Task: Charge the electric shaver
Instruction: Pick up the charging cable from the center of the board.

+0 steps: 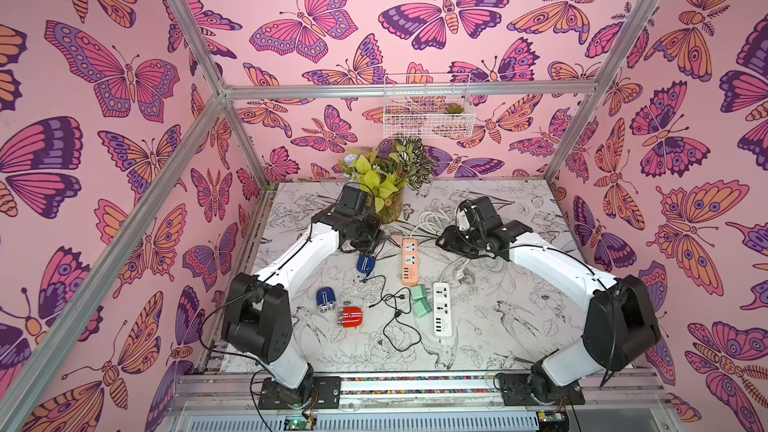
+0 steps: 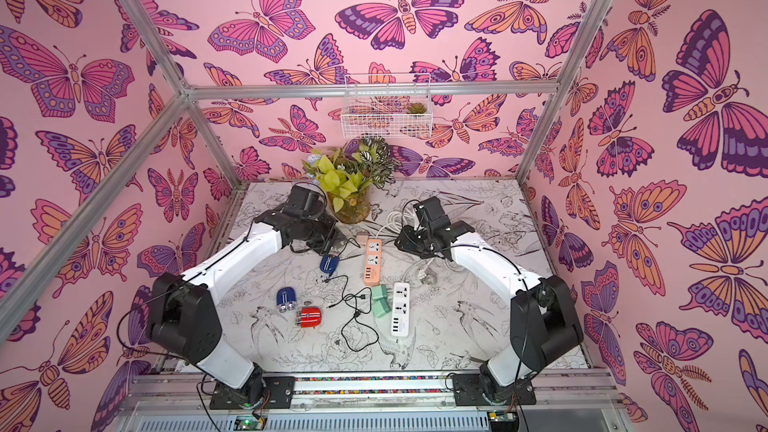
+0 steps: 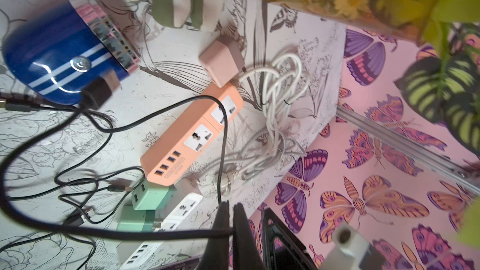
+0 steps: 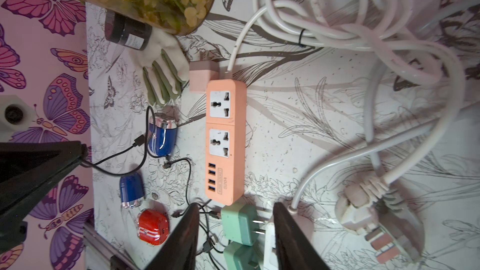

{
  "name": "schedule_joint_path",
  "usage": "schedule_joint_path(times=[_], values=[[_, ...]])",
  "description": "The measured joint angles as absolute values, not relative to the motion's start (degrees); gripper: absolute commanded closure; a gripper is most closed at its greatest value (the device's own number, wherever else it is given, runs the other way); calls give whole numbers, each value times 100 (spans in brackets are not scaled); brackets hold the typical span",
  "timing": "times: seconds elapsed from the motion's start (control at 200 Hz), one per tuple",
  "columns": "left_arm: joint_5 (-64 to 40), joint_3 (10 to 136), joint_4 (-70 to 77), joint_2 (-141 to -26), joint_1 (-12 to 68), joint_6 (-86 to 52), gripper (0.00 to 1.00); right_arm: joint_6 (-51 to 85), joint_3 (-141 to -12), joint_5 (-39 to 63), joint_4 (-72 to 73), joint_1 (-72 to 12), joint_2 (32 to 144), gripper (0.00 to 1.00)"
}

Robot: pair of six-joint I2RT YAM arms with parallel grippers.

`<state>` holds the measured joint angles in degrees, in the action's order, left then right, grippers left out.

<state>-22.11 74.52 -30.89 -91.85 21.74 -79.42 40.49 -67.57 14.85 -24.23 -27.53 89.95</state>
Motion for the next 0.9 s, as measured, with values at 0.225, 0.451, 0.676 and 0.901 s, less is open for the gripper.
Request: schedule_joint_path(times=[0.225,0.451,0.676,0.901], values=[[-3044,6849,-2386,-8678,1914,-7485,100,5074,-6917,2438,-1704,-2840,9507,47],[-3942,6573,-1376,-8477,1750,-6810,100,6344,-6914,2906,-856,-2902,9522,47],[-4790,6558,-923,-8226,1686,-5675,100,6866,-6917,2921,-554,-2777,9356,46],[-5555,6276,-217,-7933,1684,-4882,100,7166,-6945,2989,-67,-2353,9231,44]])
